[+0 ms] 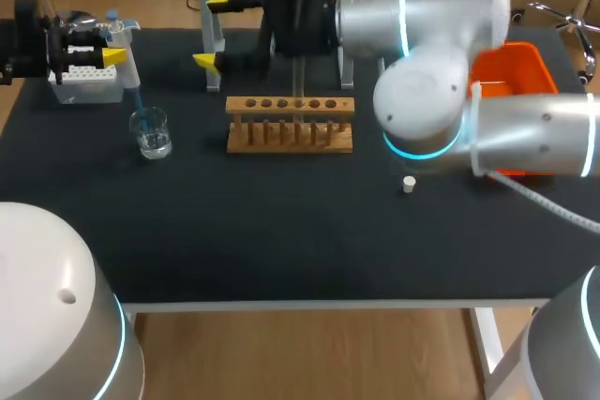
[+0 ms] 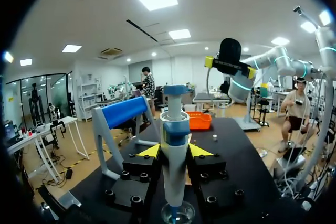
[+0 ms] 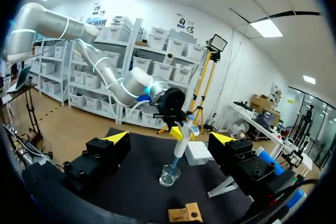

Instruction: Invert the test tube, pick up the pipette, mount the tip to pipette, aspirate from beaker and dispense into the tube, eject the tip, return the pipette, and cap with the stopper.

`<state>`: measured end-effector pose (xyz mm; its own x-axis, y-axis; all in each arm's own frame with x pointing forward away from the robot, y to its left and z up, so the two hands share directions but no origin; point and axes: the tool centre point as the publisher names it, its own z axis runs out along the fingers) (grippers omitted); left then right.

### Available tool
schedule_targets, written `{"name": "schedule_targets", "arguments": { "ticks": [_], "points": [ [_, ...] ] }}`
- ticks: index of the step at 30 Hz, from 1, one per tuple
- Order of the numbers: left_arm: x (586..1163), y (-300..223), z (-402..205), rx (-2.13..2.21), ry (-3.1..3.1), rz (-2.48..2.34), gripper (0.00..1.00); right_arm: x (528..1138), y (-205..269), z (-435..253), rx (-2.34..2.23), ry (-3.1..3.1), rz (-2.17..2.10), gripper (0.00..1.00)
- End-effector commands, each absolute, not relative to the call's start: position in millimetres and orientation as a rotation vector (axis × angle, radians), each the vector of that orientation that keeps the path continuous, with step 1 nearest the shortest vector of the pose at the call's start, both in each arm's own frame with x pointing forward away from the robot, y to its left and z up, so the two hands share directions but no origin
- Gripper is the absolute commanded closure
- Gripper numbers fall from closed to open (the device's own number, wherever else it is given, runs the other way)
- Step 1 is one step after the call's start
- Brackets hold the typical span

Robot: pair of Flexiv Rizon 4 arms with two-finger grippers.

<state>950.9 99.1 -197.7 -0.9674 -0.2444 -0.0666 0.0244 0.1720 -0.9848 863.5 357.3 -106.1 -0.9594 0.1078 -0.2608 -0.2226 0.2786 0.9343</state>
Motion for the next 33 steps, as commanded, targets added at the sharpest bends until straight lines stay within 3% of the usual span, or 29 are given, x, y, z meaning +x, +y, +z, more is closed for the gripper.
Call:
{"name": "schedule_targets", "arguments": {
  "ticks": [1,7,23,33],
  "points": [
    [951,99,-198,-0.212,2.234,-1.884,1.00,877,364,-101,-0.375,2.509,1.757,0.00],
    [951,99,-198,-0.212,2.234,-1.884,1.00,880,377,-105,-0.577,2.571,1.760,0.00],
    [951,99,-198,-0.212,2.234,-1.884,1.00,879,381,-108,-0.532,2.553,1.794,0.00],
    [951,99,-198,-0.212,2.234,-1.884,1.00,912,391,-84,-0.426,2.571,1.699,0.00]
  ]
}}
